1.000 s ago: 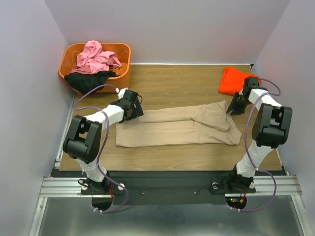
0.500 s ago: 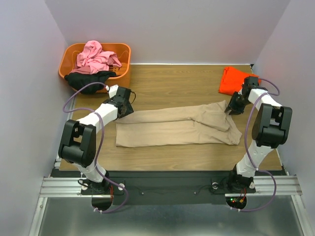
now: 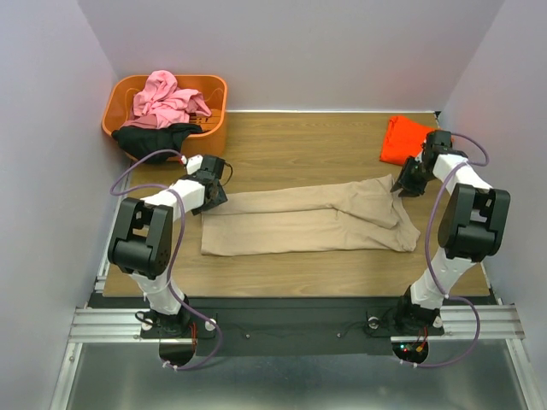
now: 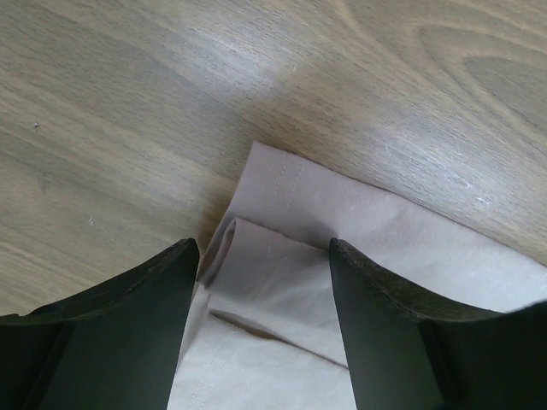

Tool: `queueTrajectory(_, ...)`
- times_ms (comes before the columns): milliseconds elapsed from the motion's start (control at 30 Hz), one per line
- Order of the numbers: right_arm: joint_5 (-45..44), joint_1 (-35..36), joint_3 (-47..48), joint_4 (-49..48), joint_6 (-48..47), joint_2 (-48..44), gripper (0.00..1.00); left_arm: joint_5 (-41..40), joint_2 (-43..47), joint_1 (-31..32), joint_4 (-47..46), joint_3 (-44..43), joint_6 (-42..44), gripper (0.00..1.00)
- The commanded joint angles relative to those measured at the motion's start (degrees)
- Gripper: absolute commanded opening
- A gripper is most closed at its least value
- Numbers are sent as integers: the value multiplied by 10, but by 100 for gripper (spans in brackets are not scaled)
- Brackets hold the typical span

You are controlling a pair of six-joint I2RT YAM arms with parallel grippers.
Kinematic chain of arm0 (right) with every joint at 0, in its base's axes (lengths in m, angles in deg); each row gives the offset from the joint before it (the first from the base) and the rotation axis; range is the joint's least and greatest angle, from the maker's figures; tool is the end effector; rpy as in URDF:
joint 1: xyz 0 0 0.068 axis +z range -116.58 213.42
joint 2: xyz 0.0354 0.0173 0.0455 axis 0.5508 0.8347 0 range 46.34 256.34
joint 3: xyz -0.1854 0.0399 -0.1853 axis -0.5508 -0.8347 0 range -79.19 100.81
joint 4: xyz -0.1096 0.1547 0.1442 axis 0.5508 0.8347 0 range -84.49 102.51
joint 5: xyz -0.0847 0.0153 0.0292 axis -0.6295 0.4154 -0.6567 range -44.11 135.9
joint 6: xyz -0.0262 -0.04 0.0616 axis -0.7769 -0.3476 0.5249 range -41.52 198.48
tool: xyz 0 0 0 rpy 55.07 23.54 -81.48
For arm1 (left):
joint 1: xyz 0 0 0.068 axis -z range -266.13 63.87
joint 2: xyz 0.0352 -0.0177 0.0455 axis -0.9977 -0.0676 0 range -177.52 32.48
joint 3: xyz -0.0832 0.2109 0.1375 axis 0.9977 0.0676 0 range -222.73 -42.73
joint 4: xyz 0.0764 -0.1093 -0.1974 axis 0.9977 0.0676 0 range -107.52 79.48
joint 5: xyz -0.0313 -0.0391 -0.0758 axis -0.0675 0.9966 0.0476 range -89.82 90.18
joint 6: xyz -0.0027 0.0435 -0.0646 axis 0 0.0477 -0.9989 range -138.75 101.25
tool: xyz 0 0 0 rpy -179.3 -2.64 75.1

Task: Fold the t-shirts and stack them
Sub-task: Fold the tshirt

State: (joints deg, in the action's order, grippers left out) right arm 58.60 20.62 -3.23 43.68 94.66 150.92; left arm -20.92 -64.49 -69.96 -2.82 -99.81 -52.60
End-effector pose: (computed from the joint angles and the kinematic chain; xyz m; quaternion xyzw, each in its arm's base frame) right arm 0.3553 -0.0657 0.1809 0.2221 0.9481 0.1143 0.1967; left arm 0.3307 -0.0707 0.1618 -0.1990 0.9168 0.0318 0.3447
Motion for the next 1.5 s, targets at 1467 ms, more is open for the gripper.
queueTrajectory(1467,75,182,87,-8,-41,93,20,-19,42,-9,-5,13,7,64)
